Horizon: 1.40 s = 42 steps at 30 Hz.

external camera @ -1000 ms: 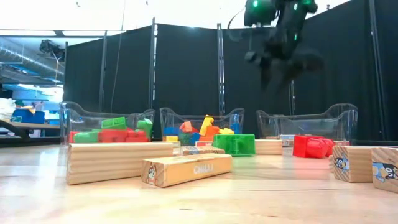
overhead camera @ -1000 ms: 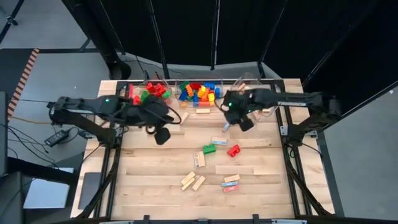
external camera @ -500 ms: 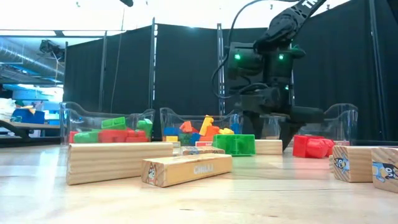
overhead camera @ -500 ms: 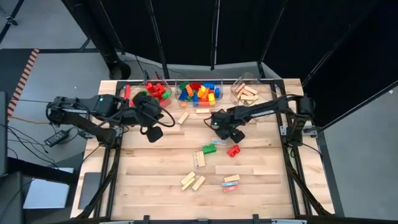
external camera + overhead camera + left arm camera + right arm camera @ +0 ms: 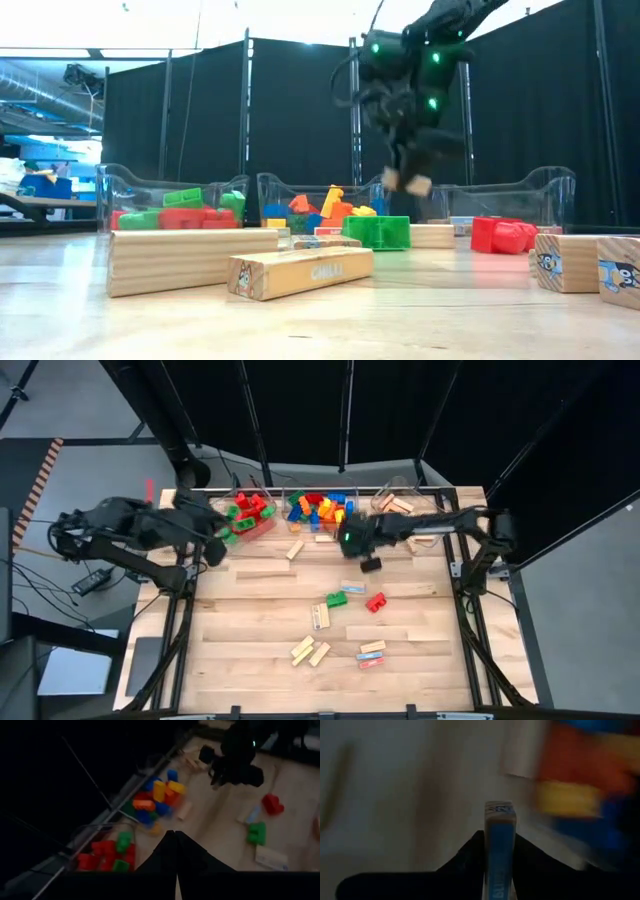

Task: Sort blocks by size
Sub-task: Put the brown wooden block into the right transparent bin

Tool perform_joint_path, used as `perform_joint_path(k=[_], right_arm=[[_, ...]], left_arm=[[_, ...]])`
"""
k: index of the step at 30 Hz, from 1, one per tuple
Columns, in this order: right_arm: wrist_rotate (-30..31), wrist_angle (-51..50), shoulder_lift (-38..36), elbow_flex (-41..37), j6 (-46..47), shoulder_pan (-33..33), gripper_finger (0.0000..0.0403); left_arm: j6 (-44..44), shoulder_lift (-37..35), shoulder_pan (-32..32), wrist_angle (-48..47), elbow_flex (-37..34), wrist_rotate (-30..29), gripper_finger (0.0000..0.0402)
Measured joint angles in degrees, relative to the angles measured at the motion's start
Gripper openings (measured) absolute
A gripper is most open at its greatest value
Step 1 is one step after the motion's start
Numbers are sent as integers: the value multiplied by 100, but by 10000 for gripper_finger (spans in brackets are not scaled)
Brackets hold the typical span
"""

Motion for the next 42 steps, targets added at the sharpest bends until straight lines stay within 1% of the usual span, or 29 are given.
perform_joint_path(k=[3,6,8,13,15,16,17,19,21,23,25,27,29,30,31,33,35,36,37,39,42], right_arm=[[151,7,-372,258,716,-494,76],[640,-85,-746,371,1594,-1107,76],[838,-320,-896,364,2070,-1538,76],[807,-768,-940,358,2947,-2319,76],[630,-905,-883,358,3093,-2531,76],[471,-942,-857,358,3097,-2599,84],[309,-949,-843,358,3086,-2649,104],[62,-976,-836,358,3076,-2669,163],[47,-957,-840,369,3123,-2638,225],[151,-981,-858,435,3297,-2604,277],[153,-992,-874,572,3466,-2533,311],[-56,-964,-874,768,3540,-2359,322],[-277,-708,-899,986,3585,-2031,306],[-284,-480,-917,1075,3613,-1803,286],[-276,-255,-928,1144,3619,-1554,258],[-194,165,-927,1178,3566,-1074,181],[-3,603,-863,1053,3520,-613,78],[153,895,-848,912,3451,-409,39],[387,1210,-841,726,3390,-216,23],[764,2096,-841,285,3377,82,12],[888,3055,-841,-379,3399,254,8]], left_arm=[[0,-315,0,-4,0,-221,0],[0,-582,0,-68,2,-452,0],[-2,-708,0,-80,2,-550,0],[3,-1011,0,-125,-45,-608,0],[1,-1111,0,-127,-138,-610,0],[-2,-1162,0,-126,-196,-614,0],[-3,-1208,0,-131,-264,-612,0],[-4,-1270,0,-131,-401,-608,0],[-7,-1323,0,-130,-540,-606,0],[-7,-1338,0,-135,-666,-597,0],[0,-1338,0,-145,-734,-548,0],[22,-1335,0,-126,-786,-503,0],[22,-1330,0,-129,-800,-483,1],[24,-1330,0,-131,-800,-478,1],[24,-1331,0,-128,-800,-477,2],[26,-1341,0,-134,-800,-477,3],[32,-1370,0,-146,-800,-477,3],[54,-1370,0,-146,-800,-477,3],[76,-1372,0,-144,-800,-477,3],[191,-1372,0,-148,-800,-477,4],[360,-1367,0,-149,-800,-528,4]])
